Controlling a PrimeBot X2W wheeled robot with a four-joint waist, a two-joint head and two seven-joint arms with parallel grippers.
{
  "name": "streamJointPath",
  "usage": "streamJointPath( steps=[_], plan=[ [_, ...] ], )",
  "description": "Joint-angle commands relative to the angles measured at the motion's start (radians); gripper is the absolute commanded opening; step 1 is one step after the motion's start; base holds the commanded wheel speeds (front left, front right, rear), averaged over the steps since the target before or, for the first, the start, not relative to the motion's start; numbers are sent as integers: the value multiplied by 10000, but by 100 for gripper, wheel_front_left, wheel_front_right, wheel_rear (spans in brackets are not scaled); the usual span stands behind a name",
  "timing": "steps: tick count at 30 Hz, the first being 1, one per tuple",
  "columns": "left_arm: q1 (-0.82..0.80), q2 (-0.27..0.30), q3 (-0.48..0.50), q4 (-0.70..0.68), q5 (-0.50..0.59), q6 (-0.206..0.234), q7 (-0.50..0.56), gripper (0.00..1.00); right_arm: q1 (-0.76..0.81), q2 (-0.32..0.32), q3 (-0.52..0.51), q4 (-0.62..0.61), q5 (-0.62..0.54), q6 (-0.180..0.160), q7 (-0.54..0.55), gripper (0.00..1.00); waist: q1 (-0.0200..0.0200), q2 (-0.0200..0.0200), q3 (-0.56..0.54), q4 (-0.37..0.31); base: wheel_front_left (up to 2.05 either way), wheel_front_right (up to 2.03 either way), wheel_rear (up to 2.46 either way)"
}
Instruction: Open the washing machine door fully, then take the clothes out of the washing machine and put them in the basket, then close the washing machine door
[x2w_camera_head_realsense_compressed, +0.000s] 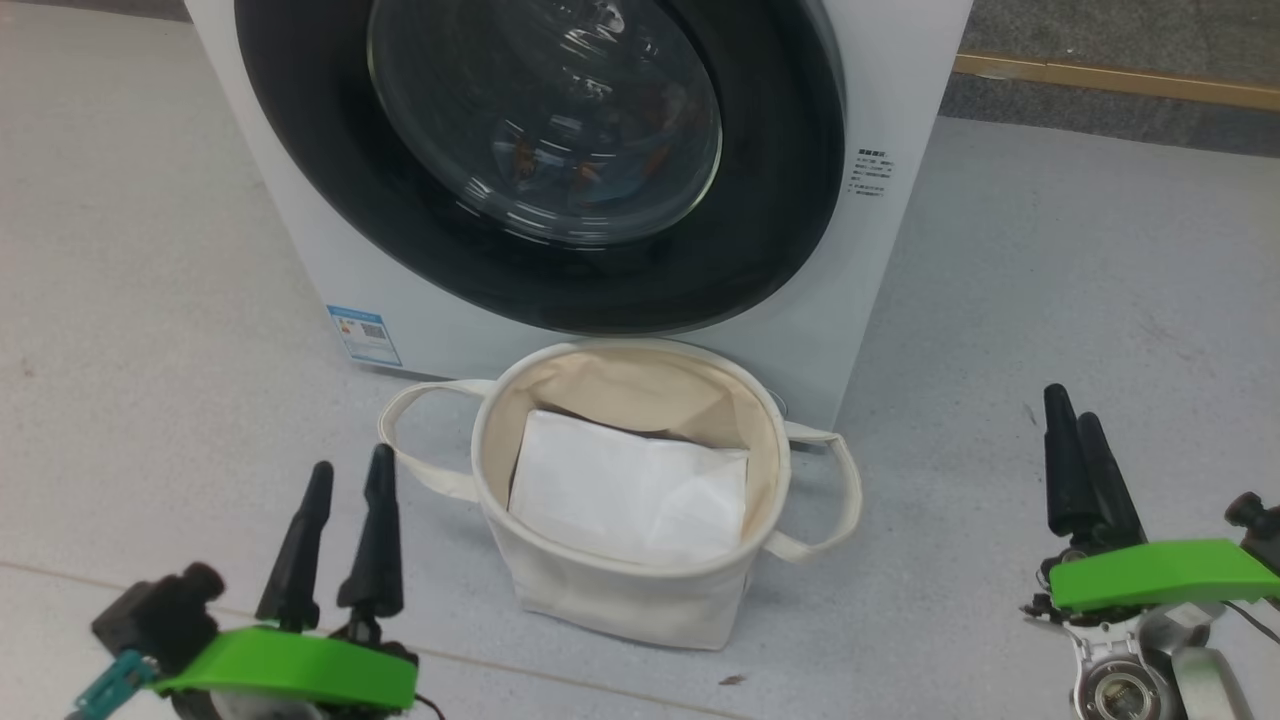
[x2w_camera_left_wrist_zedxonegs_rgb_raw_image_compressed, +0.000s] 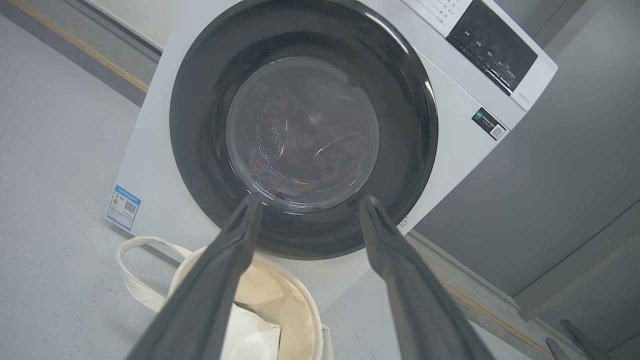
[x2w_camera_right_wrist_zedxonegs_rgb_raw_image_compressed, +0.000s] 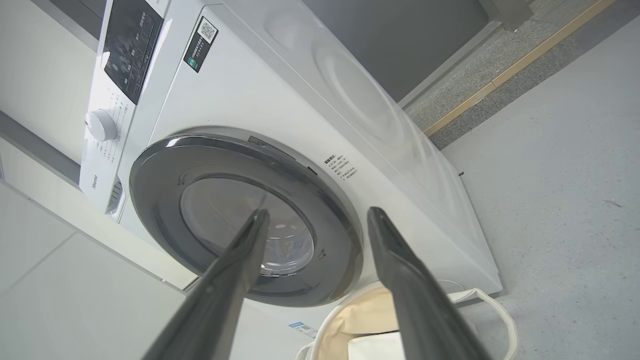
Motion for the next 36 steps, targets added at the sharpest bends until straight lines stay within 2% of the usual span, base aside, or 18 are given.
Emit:
streamJointPath(
  steps=[1, 6, 10, 13, 15, 18, 26, 32, 36],
  plan=[
    [-496, 261, -10, -487, 448, 132, -156, 100, -543, -80, 146, -431, -292, 2, -140, 100, -1, -1, 4, 21, 0, 0, 0],
    [-527, 478, -459, -415, 1025, 511, -303, 100, -578, -83, 347, -377, -900, 2, -287, 100, -1, -1, 16, 62, 0, 0, 0],
    [-566, 632, -729, -218, 1420, 632, -390, 100, -630, -85, 434, -328, -1281, 2, -375, 100, -1, -1, 44, 74, 0, 0, 0],
    [-657, 745, -982, 8, 1848, 766, -478, 100, -654, -88, 110, -104, -228, 2, -463, 100, -1, -1, 55, 83, 0, 0, 0],
    [-716, 798, -1121, 102, 2102, 881, -537, 100, -733, -90, -18, 31, -178, 2, -522, 100, -1, -1, 67, 82, 0, 0, 0],
    [-801, 859, -1294, 236, 2505, 1104, -624, 100, -824, -93, 4, 104, -757, 2, -610, 100, -1, -1, 103, 93, 0, 0, 0],
    [-1026, 952, -1844, 544, 3481, 1534, -858, 100, -880, -101, 838, 74, -2837, 2, -840, 100, -1, -1, 173, 115, 0, 0, 0],
    [-1201, 1062, -2231, 611, 4199, 1824, -1033, 100, -902, -107, 807, -56, -4808, 2, -1018, 100, -1, -1, 233, 150, 0, 0, 0],
    [-1290, 1155, -2458, 679, 4681, 2031, -1150, 100, -904, -111, 700, -77, -5475, 2, -1136, 100, -1, -1, 278, 164, 0, 0, 0]
  ],
)
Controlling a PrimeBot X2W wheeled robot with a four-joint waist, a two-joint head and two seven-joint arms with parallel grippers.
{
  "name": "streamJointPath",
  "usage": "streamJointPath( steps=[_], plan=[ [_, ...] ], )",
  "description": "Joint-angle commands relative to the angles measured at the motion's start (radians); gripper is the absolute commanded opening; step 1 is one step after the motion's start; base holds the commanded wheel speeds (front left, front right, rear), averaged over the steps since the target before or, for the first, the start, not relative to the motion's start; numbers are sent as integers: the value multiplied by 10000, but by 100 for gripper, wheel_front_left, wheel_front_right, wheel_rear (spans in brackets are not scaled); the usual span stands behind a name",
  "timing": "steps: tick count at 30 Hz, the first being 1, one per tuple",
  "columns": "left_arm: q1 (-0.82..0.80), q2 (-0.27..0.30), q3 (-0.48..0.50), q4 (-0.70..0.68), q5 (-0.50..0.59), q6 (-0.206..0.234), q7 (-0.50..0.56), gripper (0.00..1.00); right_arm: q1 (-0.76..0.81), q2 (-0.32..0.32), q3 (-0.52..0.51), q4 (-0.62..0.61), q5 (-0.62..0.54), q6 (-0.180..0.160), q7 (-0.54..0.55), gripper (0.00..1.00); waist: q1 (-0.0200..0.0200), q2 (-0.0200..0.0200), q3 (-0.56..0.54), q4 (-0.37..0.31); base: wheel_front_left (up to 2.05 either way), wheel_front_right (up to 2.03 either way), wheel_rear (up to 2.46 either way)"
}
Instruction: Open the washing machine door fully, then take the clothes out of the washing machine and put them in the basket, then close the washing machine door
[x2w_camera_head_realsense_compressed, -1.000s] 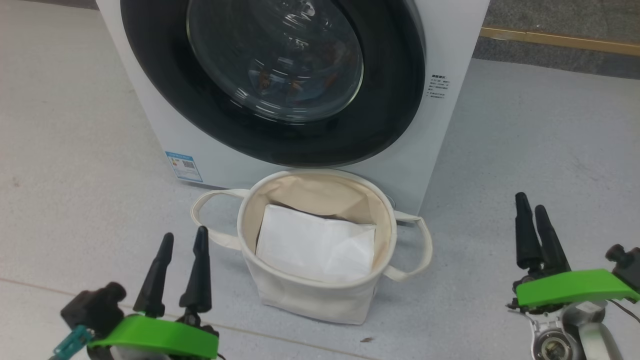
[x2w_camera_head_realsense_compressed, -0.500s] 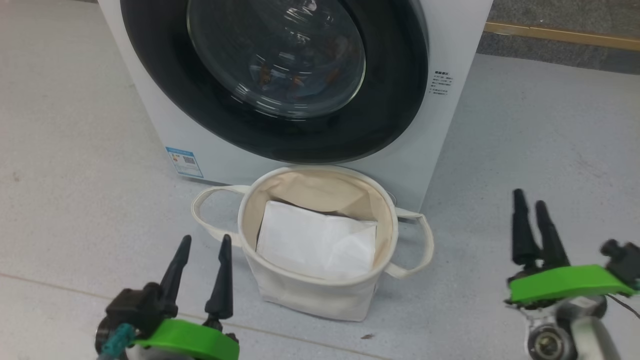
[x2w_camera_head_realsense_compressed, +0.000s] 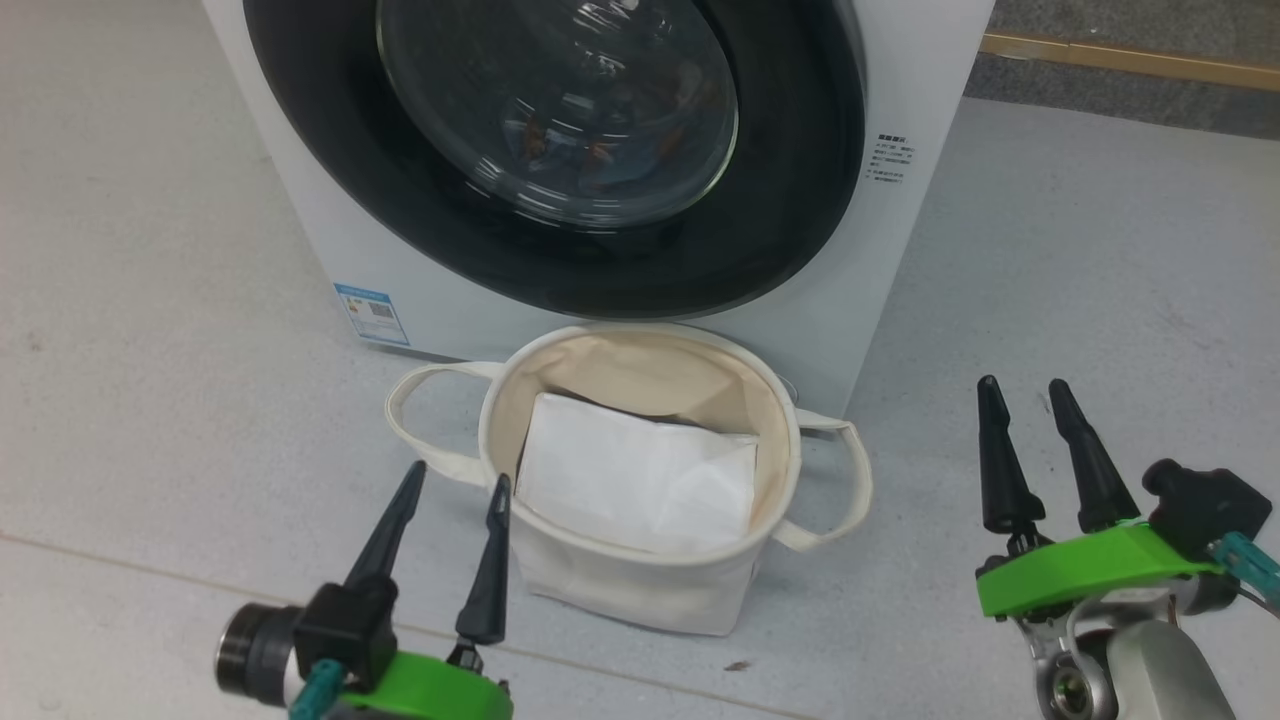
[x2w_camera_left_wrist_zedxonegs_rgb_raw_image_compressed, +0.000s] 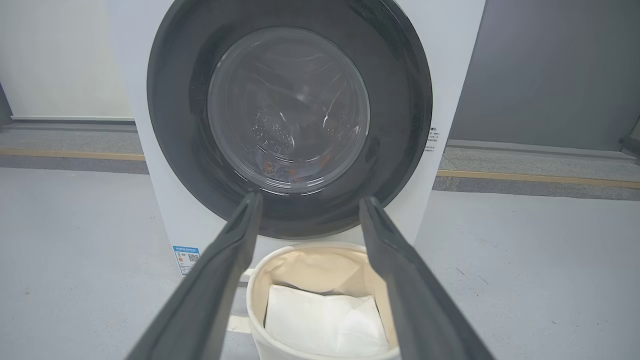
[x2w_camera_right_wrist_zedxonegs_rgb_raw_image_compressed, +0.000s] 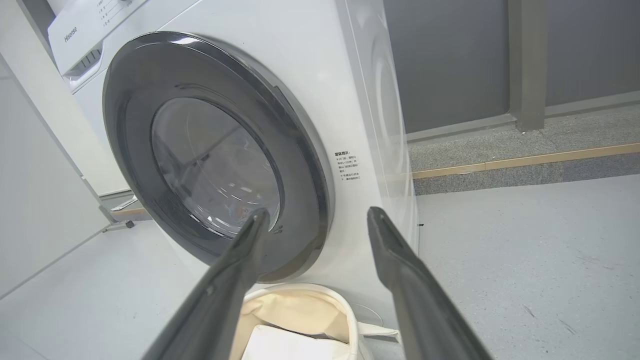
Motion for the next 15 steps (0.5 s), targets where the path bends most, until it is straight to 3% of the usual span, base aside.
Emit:
streamJointPath(
  steps=[1, 15],
  plan=[
    [-538, 200, 118, -276, 411, 146, -157, 100, -523, -73, 148, -398, -410, 0, -214, 100, 0, 0, 16, 3, 0, 0, 0],
    [-671, 139, -511, 51, 1466, 607, -567, 100, -542, -87, 537, 133, -2446, 0, -625, 100, 0, 0, 40, -17, 0, 0, 0]
  ],
)
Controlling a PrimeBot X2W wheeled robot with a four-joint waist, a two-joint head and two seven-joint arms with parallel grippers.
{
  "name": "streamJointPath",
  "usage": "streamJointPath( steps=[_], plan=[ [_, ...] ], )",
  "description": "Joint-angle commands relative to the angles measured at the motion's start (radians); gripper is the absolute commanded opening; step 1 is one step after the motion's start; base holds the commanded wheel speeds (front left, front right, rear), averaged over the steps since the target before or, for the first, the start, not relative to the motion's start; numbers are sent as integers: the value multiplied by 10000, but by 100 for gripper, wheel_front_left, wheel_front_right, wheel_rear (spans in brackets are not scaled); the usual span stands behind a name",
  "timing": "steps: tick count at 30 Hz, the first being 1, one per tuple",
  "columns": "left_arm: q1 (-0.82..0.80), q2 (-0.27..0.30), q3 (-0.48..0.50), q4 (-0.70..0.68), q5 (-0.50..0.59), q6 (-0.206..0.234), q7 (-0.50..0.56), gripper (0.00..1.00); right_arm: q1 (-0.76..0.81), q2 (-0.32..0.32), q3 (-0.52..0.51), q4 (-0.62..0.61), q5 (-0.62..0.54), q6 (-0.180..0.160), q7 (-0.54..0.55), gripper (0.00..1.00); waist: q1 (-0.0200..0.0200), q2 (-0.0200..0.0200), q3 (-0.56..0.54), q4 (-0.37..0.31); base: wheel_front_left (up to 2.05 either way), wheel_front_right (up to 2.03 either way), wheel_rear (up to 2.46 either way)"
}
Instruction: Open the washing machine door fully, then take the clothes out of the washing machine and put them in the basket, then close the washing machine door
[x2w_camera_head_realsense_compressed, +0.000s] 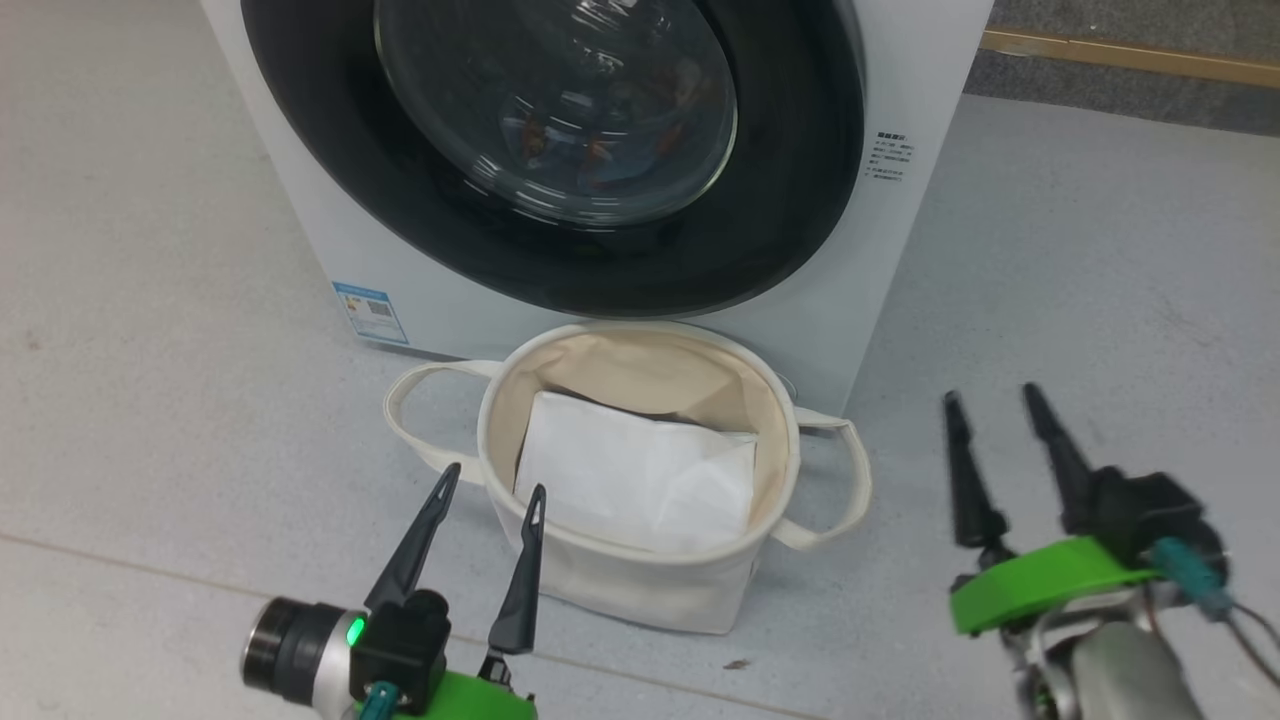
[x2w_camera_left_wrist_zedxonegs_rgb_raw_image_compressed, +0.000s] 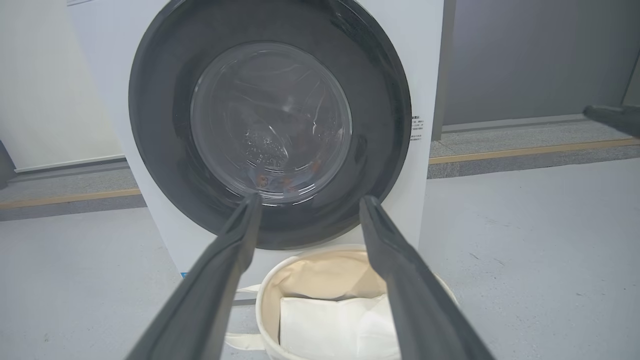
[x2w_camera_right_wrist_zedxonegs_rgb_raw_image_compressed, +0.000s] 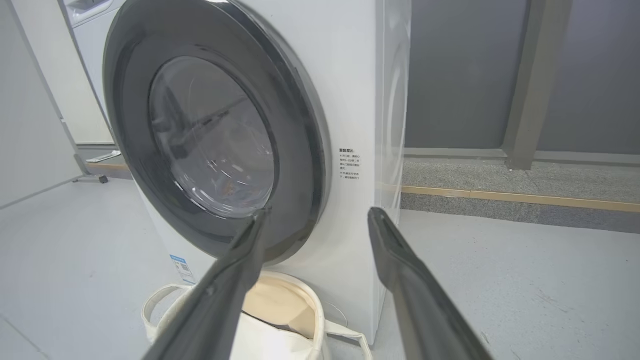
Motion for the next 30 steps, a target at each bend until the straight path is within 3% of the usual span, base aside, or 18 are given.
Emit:
streamJointPath(
  steps=[1, 8, 18, 30],
  plan=[
    [-387, -27, 263, -305, 19, 132, -186, 100, -422, -71, 545, -137, -389, 0, -163, 100, 0, 0, -12, -9, 0, 0, 0],
    [-326, -159, 271, -152, 85, 253, -360, 100, -518, -77, 634, -8, -842, 0, -338, 100, 0, 0, -12, -21, 0, 0, 0],
    [-161, -350, 473, 8, -363, 240, -446, 100, -442, -80, 731, 815, 2611, 0, -425, 100, 0, 0, -10, -45, 0, 0, 0],
    [-146, -454, 437, 282, -595, 256, -446, 100, -708, -80, 482, 915, 2011, 0, -425, 100, 0, 0, 73, -171, 0, 0, 0]
  ],
)
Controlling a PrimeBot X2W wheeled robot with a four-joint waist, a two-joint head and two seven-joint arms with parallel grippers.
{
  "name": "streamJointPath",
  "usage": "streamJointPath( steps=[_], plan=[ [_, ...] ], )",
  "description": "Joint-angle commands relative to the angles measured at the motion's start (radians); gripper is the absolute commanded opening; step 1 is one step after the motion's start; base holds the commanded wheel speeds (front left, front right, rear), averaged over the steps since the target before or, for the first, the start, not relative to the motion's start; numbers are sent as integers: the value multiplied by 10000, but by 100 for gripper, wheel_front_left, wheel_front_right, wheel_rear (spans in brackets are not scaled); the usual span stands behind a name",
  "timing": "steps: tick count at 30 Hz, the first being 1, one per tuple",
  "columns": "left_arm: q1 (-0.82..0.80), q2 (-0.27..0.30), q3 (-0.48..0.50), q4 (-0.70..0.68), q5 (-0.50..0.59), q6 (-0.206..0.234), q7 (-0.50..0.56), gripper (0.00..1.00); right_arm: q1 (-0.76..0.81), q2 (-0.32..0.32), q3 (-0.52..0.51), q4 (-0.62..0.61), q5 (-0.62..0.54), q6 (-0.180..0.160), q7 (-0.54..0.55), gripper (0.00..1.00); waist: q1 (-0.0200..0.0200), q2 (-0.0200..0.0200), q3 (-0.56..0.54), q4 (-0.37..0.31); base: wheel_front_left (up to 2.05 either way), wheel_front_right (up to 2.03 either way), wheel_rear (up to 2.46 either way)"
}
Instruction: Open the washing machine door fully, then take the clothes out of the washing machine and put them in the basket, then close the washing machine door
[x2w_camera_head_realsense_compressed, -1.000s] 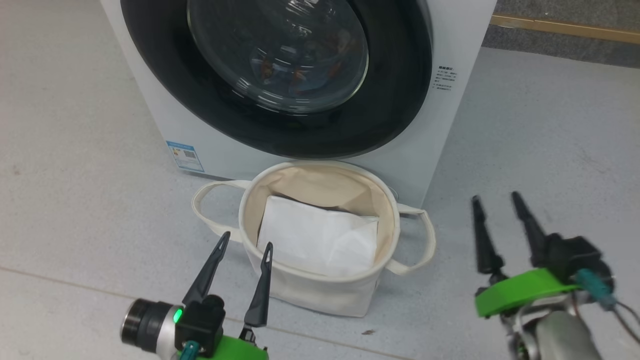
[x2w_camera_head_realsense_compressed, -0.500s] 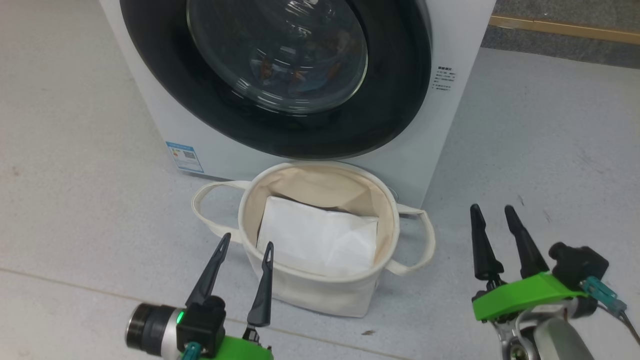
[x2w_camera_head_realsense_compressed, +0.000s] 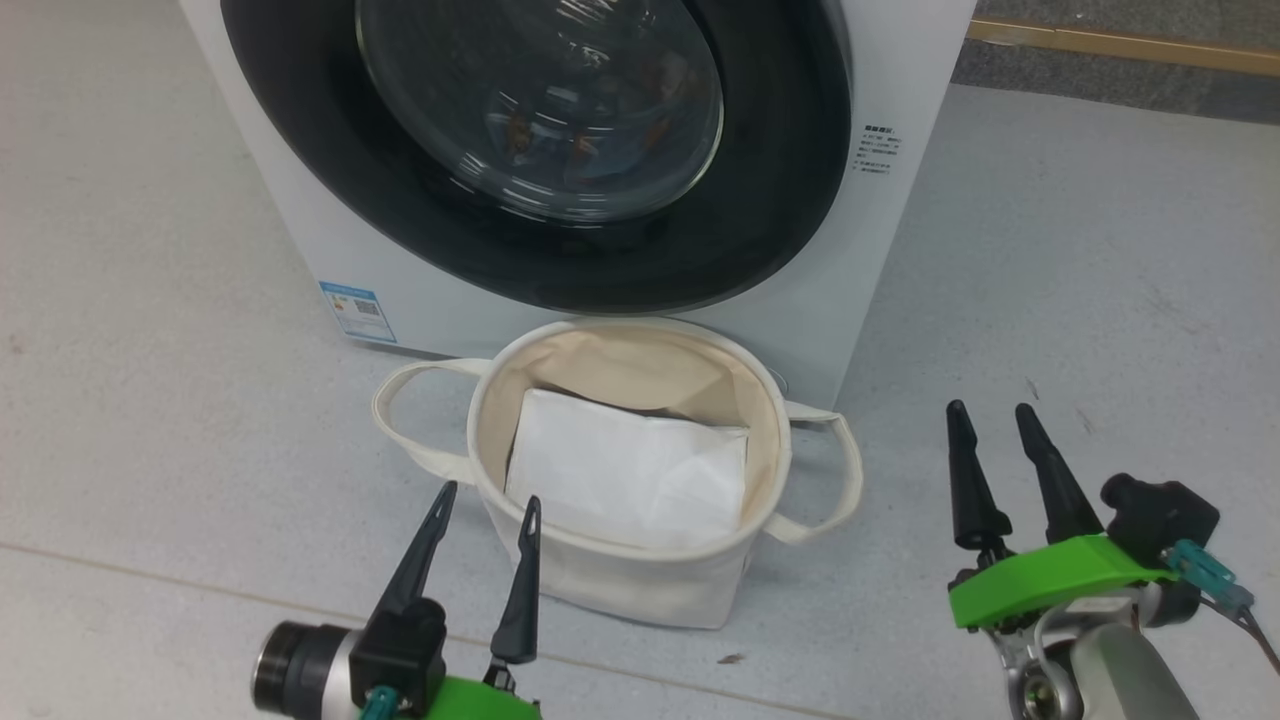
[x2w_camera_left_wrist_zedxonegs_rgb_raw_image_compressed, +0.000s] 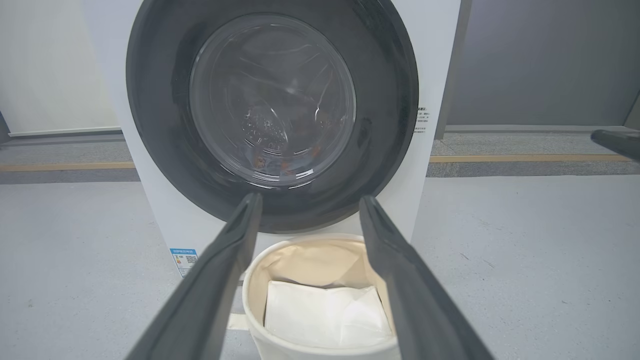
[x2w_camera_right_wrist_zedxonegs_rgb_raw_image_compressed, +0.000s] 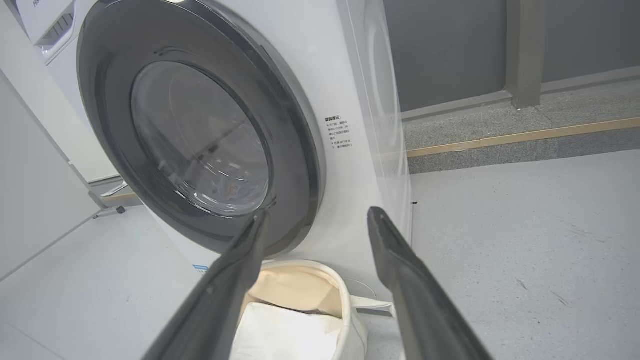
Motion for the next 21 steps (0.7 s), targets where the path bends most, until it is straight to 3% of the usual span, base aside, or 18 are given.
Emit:
streamJointPath(
  steps=[1, 21],
  plan=[
    [-288, 3, 330, -252, -31, 90, -118, 100, -398, -66, 139, -372, -79, 0, -124, 100, 0, 0, 1, -2, 0, 0, 0],
    [-314, -2, 98, -80, -65, 127, -97, 100, -310, -66, 120, -438, -207, 0, -124, 100, 0, 0, -39, -11, 0, 0, 0]
  ],
)
